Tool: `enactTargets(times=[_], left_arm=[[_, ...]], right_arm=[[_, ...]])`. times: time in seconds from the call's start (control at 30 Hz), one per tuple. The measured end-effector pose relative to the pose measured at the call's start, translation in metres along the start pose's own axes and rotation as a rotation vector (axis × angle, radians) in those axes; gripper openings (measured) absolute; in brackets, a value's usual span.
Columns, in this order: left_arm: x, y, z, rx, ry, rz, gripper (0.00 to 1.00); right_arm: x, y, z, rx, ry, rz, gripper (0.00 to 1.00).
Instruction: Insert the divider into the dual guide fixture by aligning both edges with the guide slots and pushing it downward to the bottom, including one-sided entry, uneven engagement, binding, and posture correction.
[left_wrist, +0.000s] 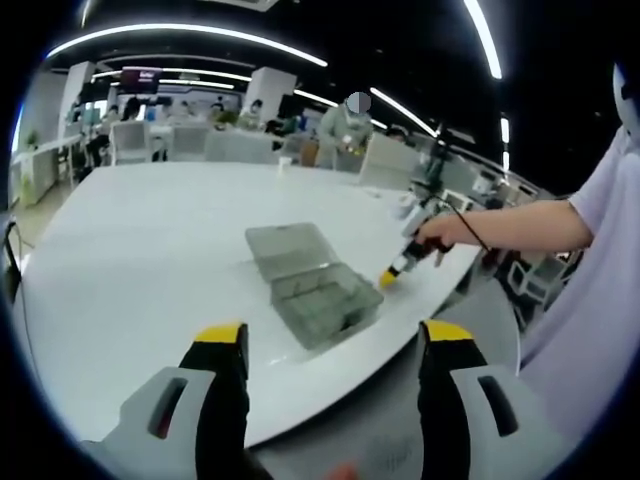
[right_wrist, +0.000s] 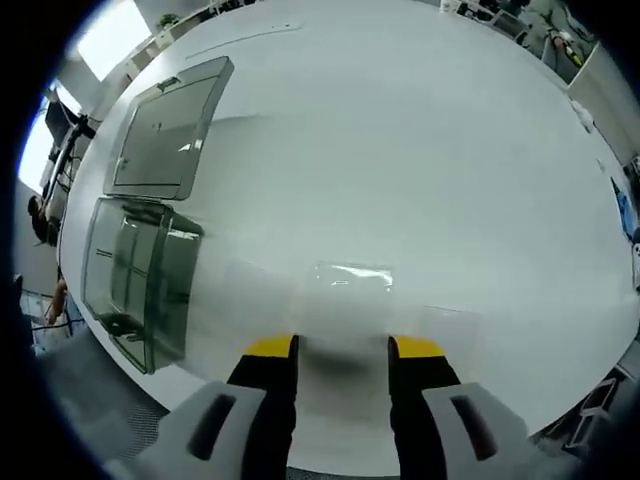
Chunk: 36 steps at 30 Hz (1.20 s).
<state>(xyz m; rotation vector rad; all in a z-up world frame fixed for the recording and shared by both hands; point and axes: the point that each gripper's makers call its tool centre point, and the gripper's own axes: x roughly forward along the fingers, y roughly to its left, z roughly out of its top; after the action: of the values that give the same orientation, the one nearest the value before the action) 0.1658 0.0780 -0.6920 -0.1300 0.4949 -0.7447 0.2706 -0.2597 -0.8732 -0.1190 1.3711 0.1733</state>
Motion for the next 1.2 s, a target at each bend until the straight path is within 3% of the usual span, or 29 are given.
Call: enactTargets(times=[0.43, 1.2], left_arm=[[-0.001, -0.001, 0.002, 0.001, -0.009, 0.0, 0.67], [-0.006, 0.001, 0.006, 0.004, -0.028, 0.008, 0.67]], right_arm=[[-0.001, 0.001, -0.002, 0.008, 0.043, -0.019, 0.29], [-0.009, 0.001, -0.001, 0.065, 0.007, 0.003, 0.27]])
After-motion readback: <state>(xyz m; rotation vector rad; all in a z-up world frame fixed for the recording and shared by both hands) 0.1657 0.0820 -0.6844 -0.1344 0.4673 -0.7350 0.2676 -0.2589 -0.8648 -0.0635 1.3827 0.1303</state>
